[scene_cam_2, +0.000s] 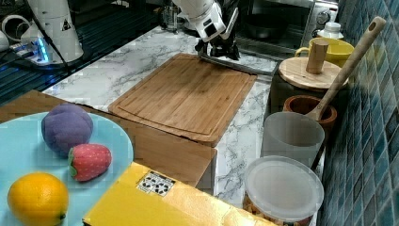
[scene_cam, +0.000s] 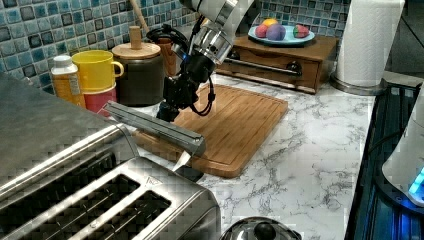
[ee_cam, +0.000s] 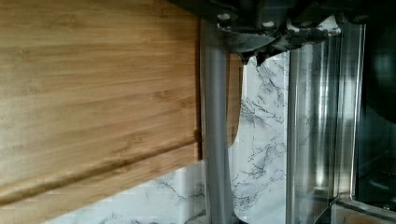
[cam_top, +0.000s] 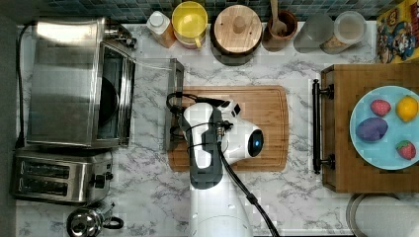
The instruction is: Close the oven.
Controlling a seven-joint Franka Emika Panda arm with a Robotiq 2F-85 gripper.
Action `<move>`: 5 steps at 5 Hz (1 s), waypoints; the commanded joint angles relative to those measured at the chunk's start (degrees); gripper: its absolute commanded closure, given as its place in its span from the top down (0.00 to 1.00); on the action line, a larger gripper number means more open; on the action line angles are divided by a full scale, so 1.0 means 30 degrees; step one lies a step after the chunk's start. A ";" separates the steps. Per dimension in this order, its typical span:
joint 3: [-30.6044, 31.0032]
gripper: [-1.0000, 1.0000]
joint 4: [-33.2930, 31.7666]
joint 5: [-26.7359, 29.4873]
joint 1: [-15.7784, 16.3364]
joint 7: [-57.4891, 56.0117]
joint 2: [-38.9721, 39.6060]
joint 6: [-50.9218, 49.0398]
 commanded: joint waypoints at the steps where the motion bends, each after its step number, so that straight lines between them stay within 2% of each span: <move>1: 0.2065 0.00 0.1671 0.0108 0.1645 0.2011 -0.2930 -0.1654; 2: 0.2637 0.00 0.1640 -0.0024 0.2121 0.2547 -0.3675 -0.1343; 3: 0.3101 0.00 0.2421 -0.3625 0.3202 0.5278 -0.4193 -0.0025; 4: -0.0513 0.00 0.3650 -1.0352 0.8380 1.0729 -0.3240 0.1088; 5: 0.0770 0.00 0.5212 -1.6886 0.7741 1.6539 -0.1863 0.0553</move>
